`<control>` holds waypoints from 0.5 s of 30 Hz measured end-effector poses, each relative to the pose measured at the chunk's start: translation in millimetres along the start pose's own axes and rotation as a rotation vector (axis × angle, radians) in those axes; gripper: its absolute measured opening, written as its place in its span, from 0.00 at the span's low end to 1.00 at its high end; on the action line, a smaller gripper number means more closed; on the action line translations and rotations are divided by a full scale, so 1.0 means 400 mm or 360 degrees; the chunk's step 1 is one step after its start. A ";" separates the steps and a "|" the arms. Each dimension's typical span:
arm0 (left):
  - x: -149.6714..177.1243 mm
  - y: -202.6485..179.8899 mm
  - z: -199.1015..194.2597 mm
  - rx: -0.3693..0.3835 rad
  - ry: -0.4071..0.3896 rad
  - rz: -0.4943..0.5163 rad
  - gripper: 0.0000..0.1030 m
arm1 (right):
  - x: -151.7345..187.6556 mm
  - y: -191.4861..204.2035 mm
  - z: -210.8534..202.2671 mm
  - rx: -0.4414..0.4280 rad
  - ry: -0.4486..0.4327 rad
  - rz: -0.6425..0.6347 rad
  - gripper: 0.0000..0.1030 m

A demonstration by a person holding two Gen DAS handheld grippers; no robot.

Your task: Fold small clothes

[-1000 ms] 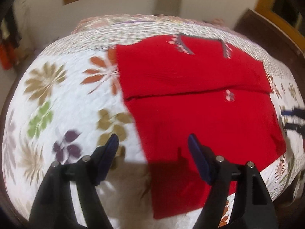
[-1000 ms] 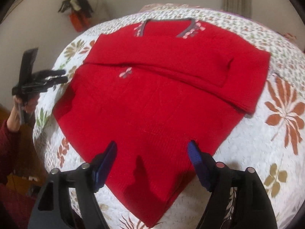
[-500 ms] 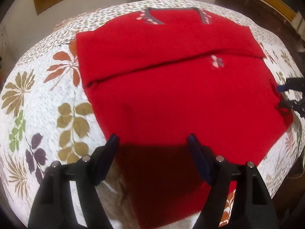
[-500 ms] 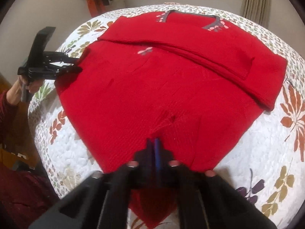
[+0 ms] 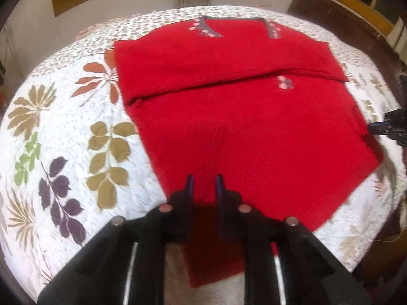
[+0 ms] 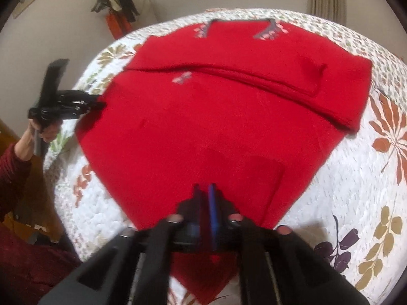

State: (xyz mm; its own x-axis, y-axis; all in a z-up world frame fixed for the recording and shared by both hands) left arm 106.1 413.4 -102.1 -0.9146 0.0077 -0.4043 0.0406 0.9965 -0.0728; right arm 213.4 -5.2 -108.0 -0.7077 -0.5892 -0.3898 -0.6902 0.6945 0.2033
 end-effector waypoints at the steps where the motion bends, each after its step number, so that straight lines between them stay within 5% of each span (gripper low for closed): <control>1: -0.005 0.001 0.010 0.0007 0.0007 -0.0001 0.31 | -0.002 -0.006 0.002 0.0000 -0.0003 0.0008 0.32; 3: -0.017 -0.001 0.020 0.0018 0.0001 0.0003 0.43 | -0.007 -0.012 0.002 -0.0018 -0.0017 0.0015 0.35; 6: -0.038 -0.013 0.031 0.0008 -0.0005 0.0042 0.56 | -0.025 -0.019 -0.008 0.0026 -0.0066 0.0012 0.64; 9: -0.057 -0.029 0.041 -0.0005 -0.0002 0.0072 0.56 | -0.047 -0.031 -0.008 0.0116 -0.0081 -0.0019 0.66; 12: -0.074 -0.040 0.051 -0.0018 -0.0001 0.0088 0.48 | -0.058 -0.049 0.020 0.0093 -0.0022 -0.0025 0.83; 14: -0.079 -0.043 0.056 -0.0007 0.0006 0.0085 0.43 | -0.051 -0.044 0.037 0.0115 0.0000 -0.0050 0.81; 15: -0.080 -0.043 0.058 -0.0005 0.0008 0.0087 0.43 | -0.047 -0.035 0.037 0.0137 -0.0012 -0.0076 0.72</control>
State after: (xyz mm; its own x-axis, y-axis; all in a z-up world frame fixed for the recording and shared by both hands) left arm 144.1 394.0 -109.1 -0.9129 0.0628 -0.4033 0.0895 0.9948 -0.0478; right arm 238.4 2.3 -116.8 -0.6730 -0.6194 -0.4042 -0.7073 0.6988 0.1068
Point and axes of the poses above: each gripper's, at about its wrist camera, not at the fingertips, and z roughly the way its jaws point, y to its left, x to its underside, the point moved 1 cm from there along z, roughly the way its jaws point, and after that the axes turned 4 degrees about y, right-handed, at the moved point
